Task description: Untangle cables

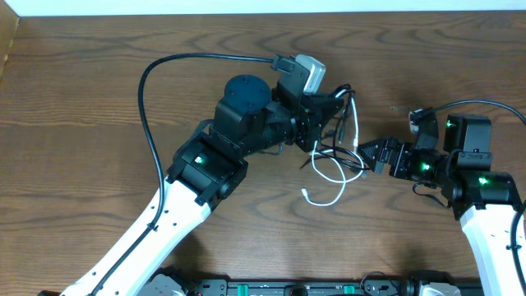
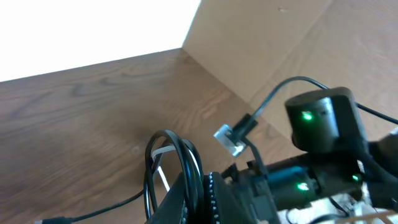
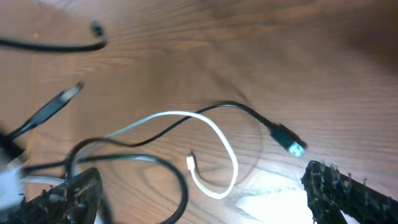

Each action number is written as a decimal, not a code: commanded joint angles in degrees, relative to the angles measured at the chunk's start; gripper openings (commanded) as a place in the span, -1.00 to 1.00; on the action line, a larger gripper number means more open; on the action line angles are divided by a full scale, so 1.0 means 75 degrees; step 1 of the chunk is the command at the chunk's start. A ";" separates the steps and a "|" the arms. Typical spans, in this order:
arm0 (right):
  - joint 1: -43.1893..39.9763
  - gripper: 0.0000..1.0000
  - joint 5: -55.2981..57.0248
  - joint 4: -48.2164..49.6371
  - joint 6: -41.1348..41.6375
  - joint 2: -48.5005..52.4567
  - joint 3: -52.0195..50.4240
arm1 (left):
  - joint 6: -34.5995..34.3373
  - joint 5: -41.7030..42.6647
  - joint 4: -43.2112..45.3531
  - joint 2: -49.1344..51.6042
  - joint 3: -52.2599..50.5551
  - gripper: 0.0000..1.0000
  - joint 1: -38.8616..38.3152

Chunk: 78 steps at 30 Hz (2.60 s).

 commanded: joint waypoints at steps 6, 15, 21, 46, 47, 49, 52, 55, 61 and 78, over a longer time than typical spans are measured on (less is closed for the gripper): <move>-0.0023 0.99 -0.2672 0.1070 -0.0627 -0.0009 0.0009 | -0.0204 -0.0554 -0.0061 -0.0029 0.0122 -0.85 0.0003; -0.0023 0.98 -0.2815 0.1507 -0.0600 -0.0006 0.0009 | -0.0478 -0.0557 -0.0052 -0.0029 0.0122 -0.85 0.0003; -0.0023 0.99 -0.2276 0.1478 0.0230 -0.0006 0.0009 | -0.0530 -0.0557 -0.0050 -0.0029 0.0119 -0.85 0.0003; -0.0023 0.39 -0.1585 0.1303 -0.1988 -0.0006 0.0009 | -0.1530 0.1204 0.0991 -0.0096 0.0122 -0.85 0.0003; -0.0023 0.39 -0.1463 0.1294 -0.2098 -0.0006 0.0009 | -0.1585 0.1204 0.1011 -0.0119 0.0122 -0.85 0.0003; -0.0023 0.39 -0.1355 0.1247 -0.2538 -0.0006 0.0009 | -0.1649 0.1207 0.1014 -0.0166 0.0122 -0.85 0.0003; -0.0015 0.39 -0.1355 0.1204 -0.2987 -0.0006 0.0009 | -0.1757 0.1343 0.1067 -0.0216 0.0122 -0.84 0.0003; 0.0009 0.39 -0.1422 0.1221 -0.3293 -0.0006 0.0009 | -0.1827 0.1786 0.1314 -0.0216 0.0122 -0.85 0.0003; 0.0192 0.23 -0.1976 0.1244 -0.4130 -0.0006 0.0009 | -0.2186 0.2040 0.1530 -0.0216 0.0122 -0.85 -0.0006; 0.0356 -0.98 -0.2853 0.1160 -0.4368 -0.0006 0.0009 | -0.2183 0.2113 0.1635 -0.0216 0.0122 -0.85 0.0006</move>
